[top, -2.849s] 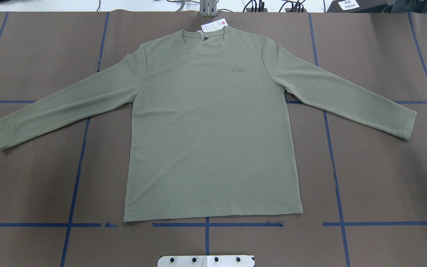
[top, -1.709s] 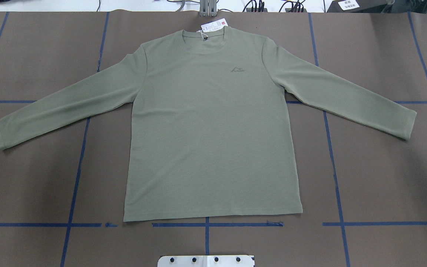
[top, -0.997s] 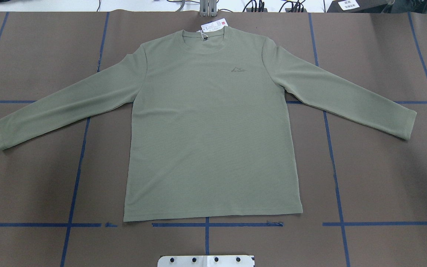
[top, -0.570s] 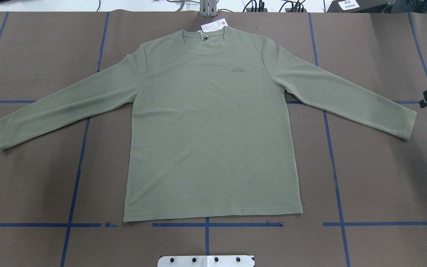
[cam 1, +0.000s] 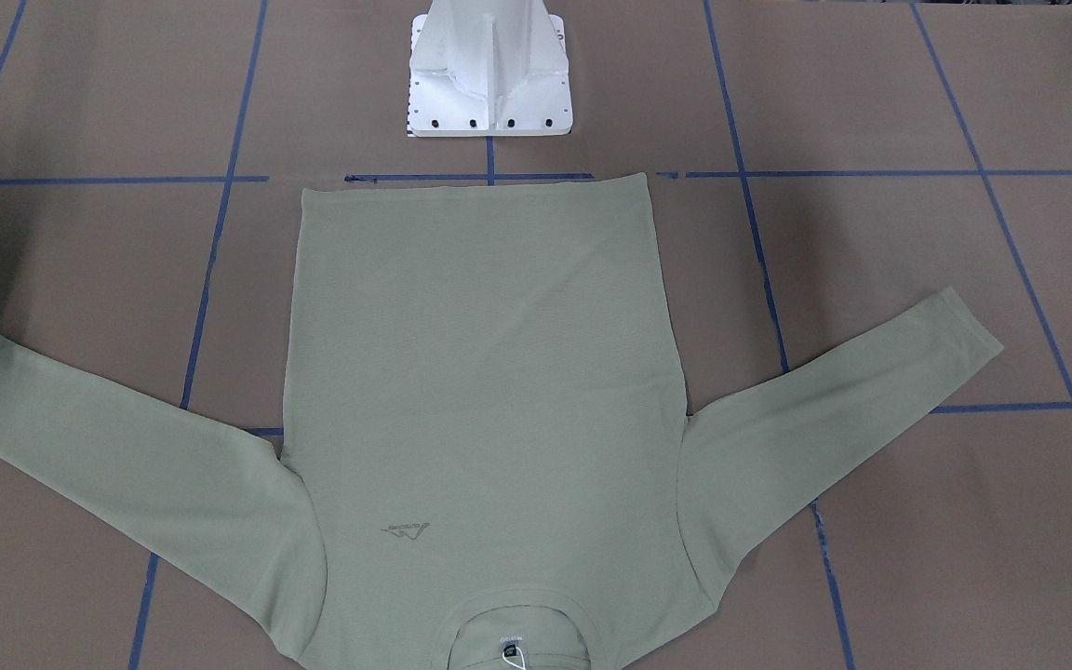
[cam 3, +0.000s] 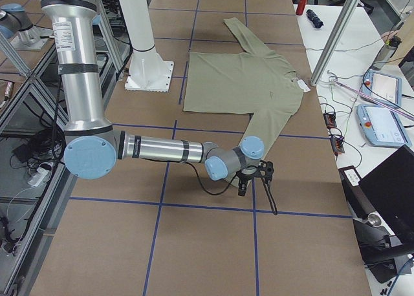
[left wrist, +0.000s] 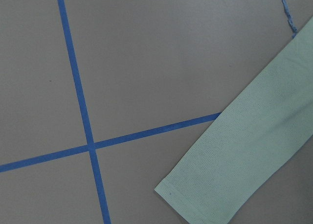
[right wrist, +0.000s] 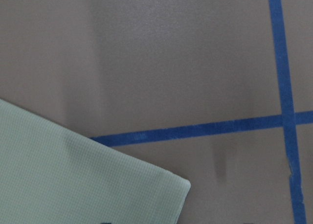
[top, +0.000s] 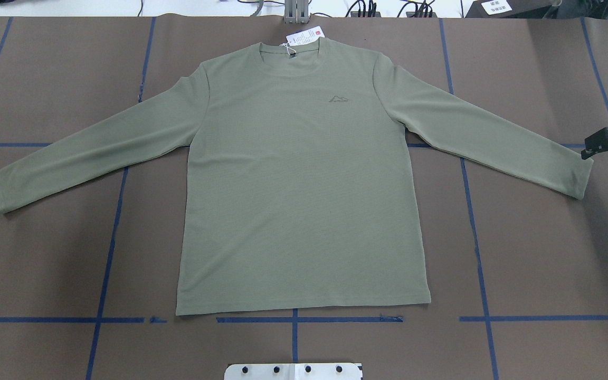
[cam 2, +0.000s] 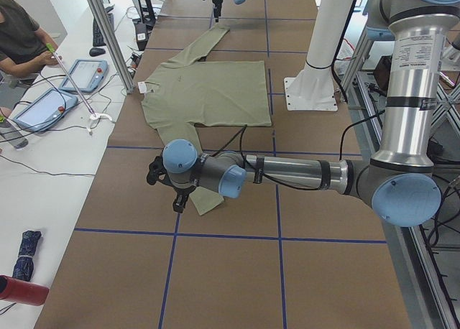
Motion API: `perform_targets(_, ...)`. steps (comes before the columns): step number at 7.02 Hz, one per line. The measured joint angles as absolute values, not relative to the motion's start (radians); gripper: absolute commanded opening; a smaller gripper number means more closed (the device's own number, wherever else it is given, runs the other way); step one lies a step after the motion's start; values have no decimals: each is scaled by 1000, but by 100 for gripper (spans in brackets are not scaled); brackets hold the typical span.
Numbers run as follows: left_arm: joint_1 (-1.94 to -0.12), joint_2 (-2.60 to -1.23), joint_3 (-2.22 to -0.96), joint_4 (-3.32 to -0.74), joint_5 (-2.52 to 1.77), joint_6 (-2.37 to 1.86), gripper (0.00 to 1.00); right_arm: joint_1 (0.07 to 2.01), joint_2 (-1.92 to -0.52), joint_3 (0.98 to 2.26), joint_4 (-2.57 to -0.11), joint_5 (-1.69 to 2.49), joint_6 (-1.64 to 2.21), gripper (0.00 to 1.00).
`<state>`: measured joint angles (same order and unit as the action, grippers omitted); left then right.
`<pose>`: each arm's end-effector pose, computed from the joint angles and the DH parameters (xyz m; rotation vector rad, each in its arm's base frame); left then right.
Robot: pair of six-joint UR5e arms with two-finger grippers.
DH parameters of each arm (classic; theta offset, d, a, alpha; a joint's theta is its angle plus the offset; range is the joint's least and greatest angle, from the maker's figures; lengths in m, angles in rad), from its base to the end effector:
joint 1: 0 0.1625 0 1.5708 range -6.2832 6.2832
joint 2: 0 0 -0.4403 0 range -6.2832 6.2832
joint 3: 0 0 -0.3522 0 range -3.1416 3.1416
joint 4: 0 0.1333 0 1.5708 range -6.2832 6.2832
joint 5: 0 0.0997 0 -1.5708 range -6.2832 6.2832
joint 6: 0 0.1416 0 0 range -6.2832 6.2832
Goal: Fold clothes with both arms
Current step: 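Grasp the cuff of the sleeve nearest the right gripper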
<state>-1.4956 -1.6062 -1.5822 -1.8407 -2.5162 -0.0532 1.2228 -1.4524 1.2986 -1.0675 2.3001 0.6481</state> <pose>0.0182 -0.4880 0.6338 0.2320 0.9544 0.1699 -0.1441 -0.5114 0.7187 -0.0515 -0.7938 0.1567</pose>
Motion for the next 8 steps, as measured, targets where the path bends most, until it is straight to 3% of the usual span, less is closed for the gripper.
perform_targets(4,-1491,-1607,-1583,-1841,-2515,-54,100,1199,-1412,1235,-1063,2303,679,82)
perform_targets(5,-1491,-1606,-1583,-1841,-2515,-53,100,1195,-1411,1230,-1064,2303,679,64)
perform_targets(6,-1491,-1606,-1584,-1841,-2515,-53,100,1190,-1407,1226,-1065,2303,680,33)
perform_targets(7,-1491,-1606,-1584,-1841,-2515,-52,100,1188,-1400,1219,-1066,2303,680,11)
perform_targets(8,-1491,-1606,-1585,-1841,-2516,-52,100,1188,-1395,1211,-1066,2303,680,0)
